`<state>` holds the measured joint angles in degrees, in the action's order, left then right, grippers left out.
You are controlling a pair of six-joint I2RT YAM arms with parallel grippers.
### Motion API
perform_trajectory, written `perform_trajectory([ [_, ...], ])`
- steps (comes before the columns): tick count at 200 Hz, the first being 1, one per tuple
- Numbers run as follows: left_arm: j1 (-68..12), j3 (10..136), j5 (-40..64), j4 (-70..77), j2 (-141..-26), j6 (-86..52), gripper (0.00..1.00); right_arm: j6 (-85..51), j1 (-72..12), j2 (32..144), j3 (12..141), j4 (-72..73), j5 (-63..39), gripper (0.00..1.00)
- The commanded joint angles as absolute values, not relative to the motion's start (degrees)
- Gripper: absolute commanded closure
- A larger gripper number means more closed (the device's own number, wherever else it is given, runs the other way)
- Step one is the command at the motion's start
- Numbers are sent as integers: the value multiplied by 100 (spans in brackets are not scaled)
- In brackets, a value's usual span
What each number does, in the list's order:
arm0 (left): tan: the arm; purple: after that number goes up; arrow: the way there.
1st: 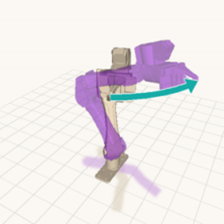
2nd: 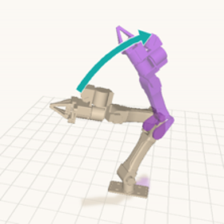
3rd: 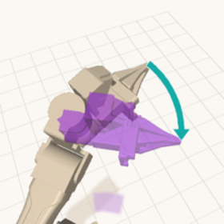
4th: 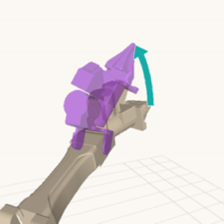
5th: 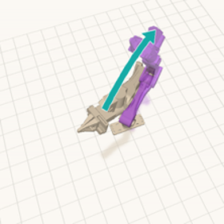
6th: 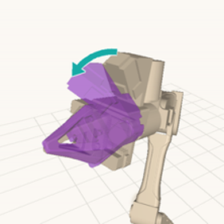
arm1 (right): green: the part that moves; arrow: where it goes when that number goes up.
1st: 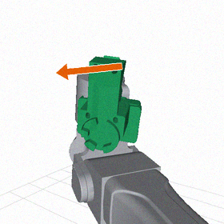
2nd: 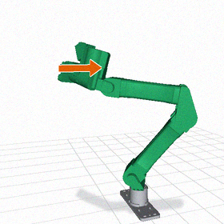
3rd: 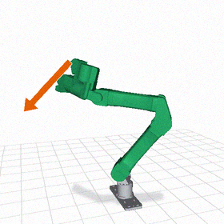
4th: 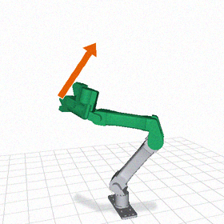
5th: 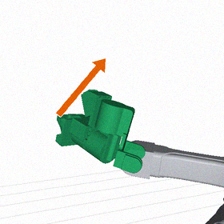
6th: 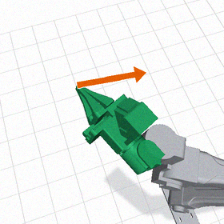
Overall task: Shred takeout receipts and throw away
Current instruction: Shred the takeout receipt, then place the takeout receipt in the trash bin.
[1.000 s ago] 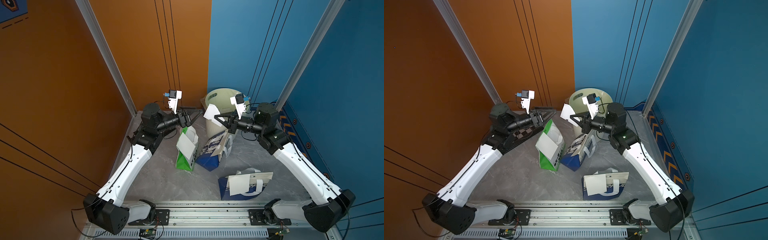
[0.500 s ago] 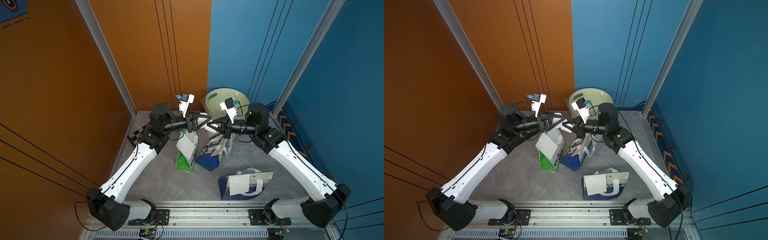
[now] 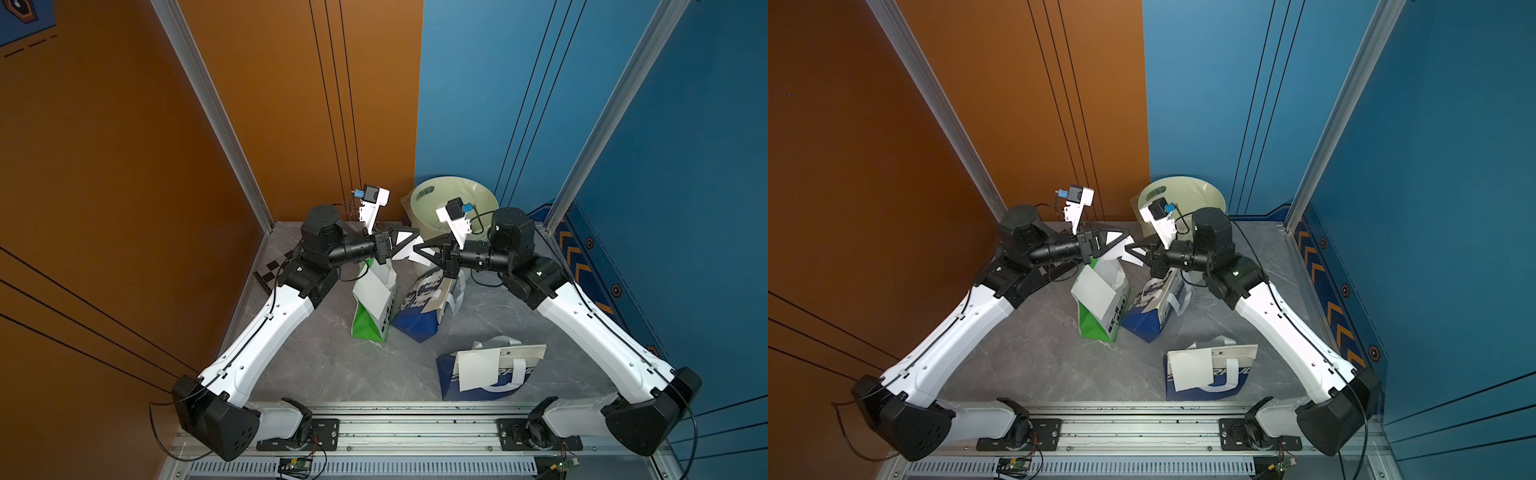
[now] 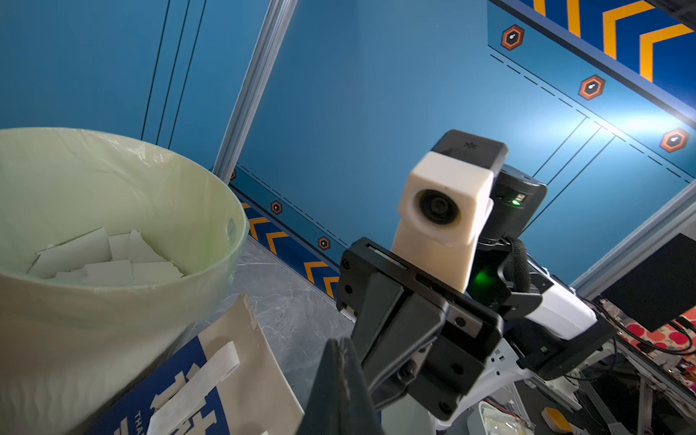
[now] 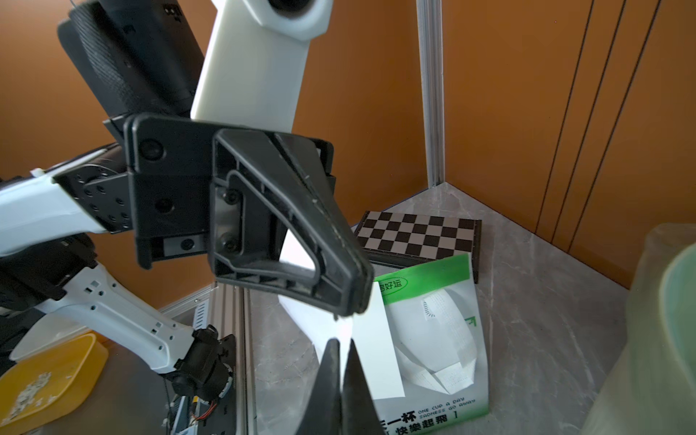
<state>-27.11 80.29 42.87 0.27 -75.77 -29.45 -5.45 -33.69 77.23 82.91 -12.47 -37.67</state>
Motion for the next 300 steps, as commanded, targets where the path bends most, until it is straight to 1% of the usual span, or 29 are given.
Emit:
perform_trajectory([
  [1,-2913,8480,3008,-1197,-7570,-2260,100,380,-3547,7366,8255,-1365,-2578,100],
  [16,-3035,8489,2262,-1504,-7559,-2176,100,691,-3631,7276,8147,-1253,-2132,100],
  [39,-3065,8353,1623,-1503,-7541,-2386,100,1158,-3789,7065,7838,-916,-1757,100],
  [70,-3060,8302,1155,-1499,-7597,-2548,100,1673,-3937,6707,7347,-491,-2112,100],
  [98,-2980,8340,959,-1499,-7595,-2584,100,1386,-3820,6396,6967,81,-2700,100],
  [106,-2962,8364,947,-1479,-7604,-2588,100,1195,-3749,6381,6920,229,-2667,100],
  [118,-2951,8367,1019,-1414,-7603,-2587,100,827,-3610,6447,6953,386,-2325,100],
  [140,-2953,8265,1254,-1134,-7575,-2689,100,88,-3200,6902,7320,386,-1456,100],
  [144,-2944,8219,1322,-895,-7550,-2721,100,-37,-3114,7013,7435,344,-1363,100],
  [168,-2929,7911,1712,-157,-7423,-2975,100,-708,-2616,7846,8188,-92,-1171,100],
  [203,-2910,7893,1749,-119,-7365,-3041,100,-978,-2238,8931,9268,-843,-586,100],
  [227,-2893,7890,1780,-119,-7360,-3056,100,-967,-2133,9540,10052,-1617,-349,93],
  [247,-2883,7883,1777,-115,-7379,-3081,100,-910,-2118,9843,10462,-2029,-216,83],
  [259,-2874,7889,1776,-118,-7400,-3107,100,-866,-2118,9926,10541,-2167,-157,76],
  [281,-2864,7902,1800,-99,-7435,-3155,100,-823,-2113,9908,10547,-2248,-98,67],
  [291,-2840,7900,1828,-65,-7462,-3188,100,-807,-2112,9872,10539,-2275,-97,64],
  [300,-2825,7893,1861,-20,-7487,-3244,100,-809,-2114,9822,10547,-2300,-142,63],
])
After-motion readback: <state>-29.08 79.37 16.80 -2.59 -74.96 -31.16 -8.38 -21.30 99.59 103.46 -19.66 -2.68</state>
